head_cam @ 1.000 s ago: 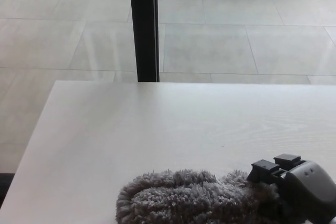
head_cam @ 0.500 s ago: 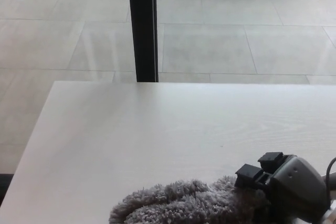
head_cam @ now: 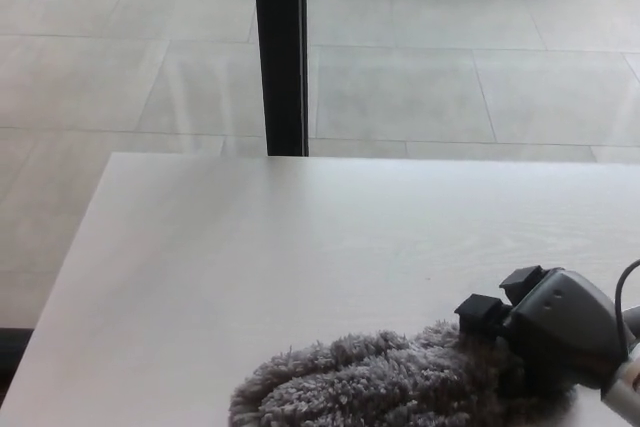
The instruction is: The robot uses its right hand to pick up the duster kept in the middle of the desk and use it to wipe the desk by swiping its surface twice
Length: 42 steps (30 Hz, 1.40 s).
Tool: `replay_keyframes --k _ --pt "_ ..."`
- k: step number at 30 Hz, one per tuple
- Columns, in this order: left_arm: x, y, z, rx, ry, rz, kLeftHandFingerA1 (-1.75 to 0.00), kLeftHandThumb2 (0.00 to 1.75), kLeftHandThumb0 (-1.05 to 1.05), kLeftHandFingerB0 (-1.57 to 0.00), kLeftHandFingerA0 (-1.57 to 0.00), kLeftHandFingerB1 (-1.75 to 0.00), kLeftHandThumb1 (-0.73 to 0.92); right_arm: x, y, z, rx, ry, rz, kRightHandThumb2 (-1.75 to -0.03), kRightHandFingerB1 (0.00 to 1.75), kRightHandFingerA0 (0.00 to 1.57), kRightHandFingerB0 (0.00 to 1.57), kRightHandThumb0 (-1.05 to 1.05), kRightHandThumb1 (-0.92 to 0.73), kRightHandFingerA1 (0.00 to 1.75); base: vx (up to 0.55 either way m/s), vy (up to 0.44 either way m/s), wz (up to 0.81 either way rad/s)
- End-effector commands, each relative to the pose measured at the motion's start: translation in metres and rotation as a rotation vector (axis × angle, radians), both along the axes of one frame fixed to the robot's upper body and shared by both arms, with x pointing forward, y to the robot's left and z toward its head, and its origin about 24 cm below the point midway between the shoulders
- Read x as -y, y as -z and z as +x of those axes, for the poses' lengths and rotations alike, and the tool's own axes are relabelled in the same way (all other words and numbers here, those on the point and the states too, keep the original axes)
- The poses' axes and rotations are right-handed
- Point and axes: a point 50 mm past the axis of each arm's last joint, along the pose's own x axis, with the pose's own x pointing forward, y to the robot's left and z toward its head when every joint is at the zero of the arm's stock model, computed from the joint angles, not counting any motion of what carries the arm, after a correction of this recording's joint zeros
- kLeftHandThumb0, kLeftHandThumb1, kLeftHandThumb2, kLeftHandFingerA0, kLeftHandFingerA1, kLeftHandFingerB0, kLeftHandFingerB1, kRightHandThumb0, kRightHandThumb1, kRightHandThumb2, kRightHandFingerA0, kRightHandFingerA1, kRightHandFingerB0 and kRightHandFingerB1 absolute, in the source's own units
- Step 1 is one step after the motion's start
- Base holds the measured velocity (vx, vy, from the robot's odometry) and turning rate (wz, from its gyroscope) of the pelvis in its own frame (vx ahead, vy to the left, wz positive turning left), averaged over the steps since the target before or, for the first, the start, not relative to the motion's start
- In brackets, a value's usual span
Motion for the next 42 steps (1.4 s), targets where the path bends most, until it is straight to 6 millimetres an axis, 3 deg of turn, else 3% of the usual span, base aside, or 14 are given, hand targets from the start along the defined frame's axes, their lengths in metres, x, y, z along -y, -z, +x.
replay_keyframes --k 1,9,18,24,26,28,30,32,33,35,37,40,41,42 --pt "-0.005 -0.007 0.006 0.113 -0.024 -0.008 -0.97 0.55 -0.52 -0.82 -0.94 -0.54 0.45 0.054 0.040 -0.007 -0.265 0.567 -0.149 -0.66 1.41 0.79 0.72 -0.28 -0.60 1.69 0.00 0.000 0.00" --pt "-0.003 -0.004 -0.001 0.078 -0.007 0.000 -1.01 0.84 -0.56 -0.75 -0.98 -0.64 0.40 0.092 0.044 -0.018 -0.298 0.960 0.016 -0.61 1.44 0.75 0.62 -0.34 -0.72 1.69 0.00 0.000 0.00" --pt "0.001 -0.001 -0.006 0.074 0.024 -0.006 -1.31 0.55 -0.57 -0.82 -0.98 -0.55 0.49 0.139 0.033 -0.029 -0.314 1.306 0.001 -0.64 1.36 0.74 0.63 -0.38 -0.77 1.68 0.00 0.000 0.00" --pt "0.000 -0.002 -0.009 0.047 0.053 0.009 -0.75 0.87 -0.66 -0.74 -0.87 -0.63 0.43 0.172 0.028 -0.050 -0.319 1.392 -0.039 -0.63 1.44 0.70 0.66 -0.40 -0.74 1.67 0.00 0.000 0.00" --pt "0.000 -0.002 -0.009 0.060 0.044 0.004 -0.80 0.57 -0.61 -0.81 -0.89 -0.52 0.50 0.180 0.027 -0.056 -0.324 1.419 -0.046 -0.63 1.32 0.69 0.63 -0.39 -0.77 1.69 0.00 0.000 0.00" --pt "0.000 -0.001 -0.009 0.060 0.052 0.005 -0.63 0.57 -0.60 -0.78 -0.81 -0.49 0.54 0.192 0.026 -0.067 -0.341 1.522 0.004 -0.68 0.63 0.75 0.72 -0.49 -0.68 1.40 0.00 0.000 0.00" --pt "0.001 -0.001 -0.009 0.072 0.049 0.004 -0.68 0.57 -0.60 -0.80 -0.86 -0.50 0.53 0.198 0.027 -0.073 -0.342 1.549 -0.009 -0.67 0.70 0.72 0.70 -0.48 -0.72 1.45 0.00 0.000 0.00" --pt "0.002 0.000 -0.008 0.122 0.017 -0.023 -0.72 0.56 -0.55 -0.80 -0.89 -0.53 0.52 0.211 0.024 -0.085 -0.328 1.591 0.023 -0.66 1.31 0.66 0.63 -0.45 -0.78 1.62 0.00 0.000 0.00" --pt "0.002 0.000 -0.008 0.119 0.010 -0.024 -0.74 0.57 -0.54 -0.80 -0.92 -0.53 0.48 0.213 0.024 -0.088 -0.313 1.610 0.073 -0.66 1.06 0.64 0.61 -0.46 -0.75 1.52 0.00 0.000 0.00" --pt "0.002 0.001 -0.008 0.128 -0.017 -0.039 -0.90 0.55 -0.49 -0.84 -0.95 -0.54 0.48 0.219 0.022 -0.094 -0.325 1.651 0.079 -0.64 1.34 0.65 0.57 -0.45 -0.77 1.64 0.00 0.000 0.00" --pt "0.001 0.000 -0.008 0.136 -0.026 -0.043 -0.98 0.55 -0.49 -0.83 -0.96 -0.54 0.47 0.224 0.020 -0.097 -0.270 1.721 0.241 -0.96 1.08 0.82 0.67 -0.52 -0.63 1.21 0.00 0.000 0.00" --pt "-0.001 -0.002 -0.008 0.137 -0.020 -0.035 -0.80 0.55 -0.50 -0.82 -0.83 -0.53 0.49 0.228 0.018 -0.100 -0.280 1.717 0.240 -0.62 1.41 0.69 0.57 -0.43 -0.75 1.58 0.00 0.000 0.00" --pt "-0.001 -0.002 -0.008 0.137 -0.028 -0.034 -1.22 0.55 -0.49 -0.83 -0.87 -0.53 0.48 0.235 0.011 -0.102 -0.247 1.719 0.263 -0.62 1.48 0.73 0.60 -0.44 -0.75 1.62 0.00 0.000 0.00" --pt "-0.002 -0.002 -0.008 0.131 -0.031 -0.033 -1.22 0.55 -0.49 -0.82 -0.93 -0.53 0.47 0.237 0.009 -0.103 -0.244 1.728 0.326 -0.65 1.05 0.63 0.54 -0.43 -0.75 1.36 0.00 0.000 0.00"
